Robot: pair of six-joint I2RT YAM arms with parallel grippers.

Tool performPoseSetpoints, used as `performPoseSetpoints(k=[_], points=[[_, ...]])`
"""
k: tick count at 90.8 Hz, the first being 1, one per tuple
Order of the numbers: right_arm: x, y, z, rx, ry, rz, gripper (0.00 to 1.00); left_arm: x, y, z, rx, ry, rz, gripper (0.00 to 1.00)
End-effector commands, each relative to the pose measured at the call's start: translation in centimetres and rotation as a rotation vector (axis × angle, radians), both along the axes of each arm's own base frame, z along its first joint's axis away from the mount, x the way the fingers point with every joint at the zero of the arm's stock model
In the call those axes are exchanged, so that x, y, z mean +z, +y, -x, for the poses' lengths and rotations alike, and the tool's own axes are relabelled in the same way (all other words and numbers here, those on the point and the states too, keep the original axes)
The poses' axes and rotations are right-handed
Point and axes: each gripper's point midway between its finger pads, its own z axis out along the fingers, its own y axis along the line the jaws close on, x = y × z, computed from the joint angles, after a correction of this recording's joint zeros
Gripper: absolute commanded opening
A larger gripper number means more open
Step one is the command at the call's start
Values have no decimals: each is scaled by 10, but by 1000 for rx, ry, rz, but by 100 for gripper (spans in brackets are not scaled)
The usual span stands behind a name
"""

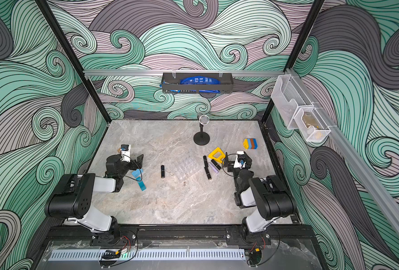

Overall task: Arrange the lipsticks in the organizer
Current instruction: Pick up the lipstick at the center of the board.

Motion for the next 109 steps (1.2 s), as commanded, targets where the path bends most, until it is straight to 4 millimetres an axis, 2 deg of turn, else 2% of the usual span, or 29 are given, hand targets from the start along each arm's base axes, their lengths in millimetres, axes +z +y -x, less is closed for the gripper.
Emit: performPoseSetpoints(k=[1, 4, 9, 12, 18, 27, 33, 44, 48, 50, 54, 59, 64, 68, 72, 75, 83, 87, 98, 109], points=[[1, 6, -4, 44, 2, 6, 99, 4, 4, -4, 8, -18, 11, 99], [-2, 16, -5, 129, 19, 10, 99, 5, 5, -3, 5, -24, 21, 99], [-6, 17, -13, 189, 57, -19, 99, 5, 5, -3, 8, -20, 20, 99], [-5, 9, -14, 156, 54, -37, 99, 8, 5, -4, 6, -31, 17, 99], [7, 13, -11, 99, 44, 21, 99, 14, 5, 2, 34, -38, -18, 99], [35, 40, -11, 82, 18, 159, 99, 51, 4, 12, 110, -66, -100, 99], [59, 62, -2, 63, -48, 195, 99, 71, 7, 20, 185, -79, -82, 99], [92, 85, 10, -49, -66, 132, 99, 88, 20, 38, 348, -41, -5, 99], [90, 104, 10, 2, 18, 114, 99, 95, 16, 44, 371, -31, 3, 99], [87, 121, 10, 80, 72, 92, 99, 95, 13, 46, 373, -13, 10, 99], [90, 147, 12, 254, 151, -28, 99, 95, 9, 52, 390, 13, 47, 99], [95, 165, 19, 461, 222, -189, 99, 91, 9, 58, 455, 61, 189, 99], [98, 167, 28, 607, 270, -335, 99, 83, 14, 71, 550, 133, 303, 99], [97, 156, 27, 616, 306, -443, 95, 79, 15, 81, 598, 186, 363, 99], [96, 149, 27, 633, 336, -480, 91, 86, 10, 82, 574, 188, 399, 99], [96, 146, 25, 618, 353, -486, 88, 94, 2, 79, 516, 176, 411, 99], [81, 132, 20, 482, 462, -455, 79, 112, -20, 75, 351, 171, 392, 95], [66, 123, 20, 400, 536, -418, 79, 117, -25, 78, 312, 197, 361, 93], [37, 106, 31, 261, 693, -360, 80, 125, -26, 88, 270, 273, 257, 89], [23, 108, 45, 266, 751, -359, 85, 133, -23, 97, 252, 318, 170, 88]])
